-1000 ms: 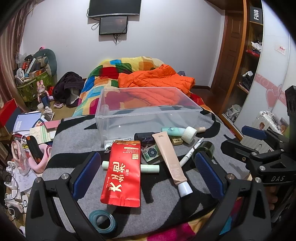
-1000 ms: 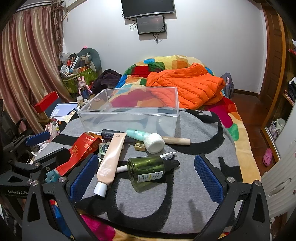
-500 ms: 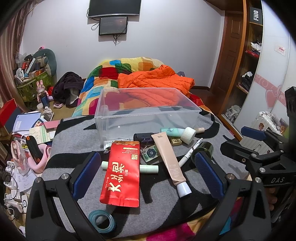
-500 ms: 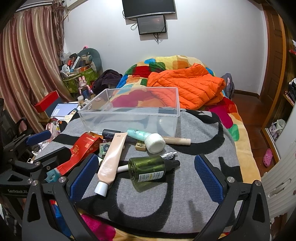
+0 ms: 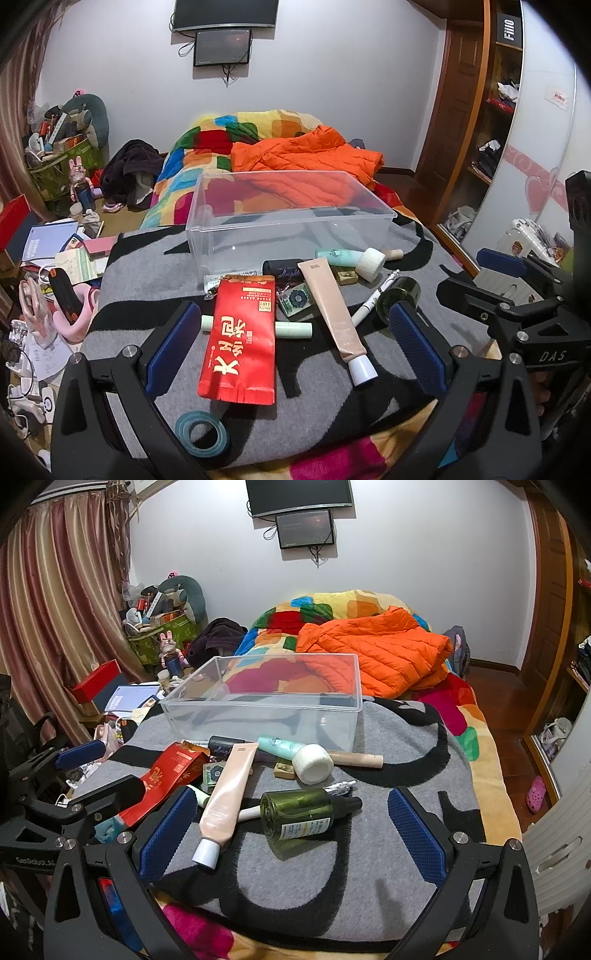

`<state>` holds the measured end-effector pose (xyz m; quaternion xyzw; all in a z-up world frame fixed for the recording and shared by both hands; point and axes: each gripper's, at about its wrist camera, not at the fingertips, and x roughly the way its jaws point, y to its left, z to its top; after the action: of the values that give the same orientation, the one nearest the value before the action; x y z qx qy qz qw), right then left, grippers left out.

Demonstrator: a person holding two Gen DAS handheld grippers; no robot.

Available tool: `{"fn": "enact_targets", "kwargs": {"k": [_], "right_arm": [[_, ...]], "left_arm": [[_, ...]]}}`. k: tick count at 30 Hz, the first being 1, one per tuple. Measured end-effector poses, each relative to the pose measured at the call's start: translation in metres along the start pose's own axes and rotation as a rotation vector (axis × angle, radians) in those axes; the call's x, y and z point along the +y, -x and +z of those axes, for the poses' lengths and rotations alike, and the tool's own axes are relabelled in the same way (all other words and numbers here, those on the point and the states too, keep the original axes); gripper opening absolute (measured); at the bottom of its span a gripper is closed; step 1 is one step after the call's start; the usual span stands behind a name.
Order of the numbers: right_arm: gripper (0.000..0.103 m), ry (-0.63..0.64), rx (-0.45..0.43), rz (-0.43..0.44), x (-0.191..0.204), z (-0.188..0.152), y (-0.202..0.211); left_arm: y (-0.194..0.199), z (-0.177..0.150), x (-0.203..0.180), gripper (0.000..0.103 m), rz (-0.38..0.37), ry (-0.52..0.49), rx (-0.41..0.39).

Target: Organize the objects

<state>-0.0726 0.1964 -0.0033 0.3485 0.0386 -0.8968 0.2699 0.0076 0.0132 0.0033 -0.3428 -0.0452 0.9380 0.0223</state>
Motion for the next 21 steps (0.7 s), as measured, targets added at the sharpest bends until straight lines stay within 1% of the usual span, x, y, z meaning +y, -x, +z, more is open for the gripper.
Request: {"fn": "enact_targets", "kwargs": {"k": [4, 8, 11, 13, 14, 15, 18, 21], "right_arm": [[0.103, 0.009, -0.003, 0.006, 0.004, 0.000, 0.004], [0.103, 0.019, -0.012, 0.005, 0.006, -0.002, 0.006], [0.102, 0.015, -0.011, 0.001, 0.006, -0.005, 0.006], [0.102, 0.005, -0.005, -0.004, 0.003, -0.008, 0.004], [0.102, 0.000, -0.002, -0.006, 0.002, -0.009, 0.004], [0.101, -0.007, 0.002, -0.008, 0.000, -0.010, 0.003], [0.100, -0.025, 0.016, -0.019, -0.003, -0.015, 0.000], [0.099, -0.035, 0.033, -0.029, -0.006, -0.021, -0.004]], "left_arm": [[0.008, -0.003, 0.003, 0.103, -0.005, 0.006, -0.017], [0.017, -0.008, 0.010, 0.103, 0.011, 0.023, -0.035], [0.022, -0.014, 0.021, 0.102, 0.034, 0.054, -0.035], [0.025, -0.019, 0.029, 0.095, 0.049, 0.073, -0.030], [0.026, -0.023, 0.034, 0.090, 0.057, 0.082, -0.022], [0.027, -0.026, 0.039, 0.088, 0.062, 0.090, -0.013], [0.030, -0.041, 0.052, 0.088, 0.076, 0.117, 0.013], [0.033, -0.057, 0.059, 0.088, 0.087, 0.122, 0.038]]}}
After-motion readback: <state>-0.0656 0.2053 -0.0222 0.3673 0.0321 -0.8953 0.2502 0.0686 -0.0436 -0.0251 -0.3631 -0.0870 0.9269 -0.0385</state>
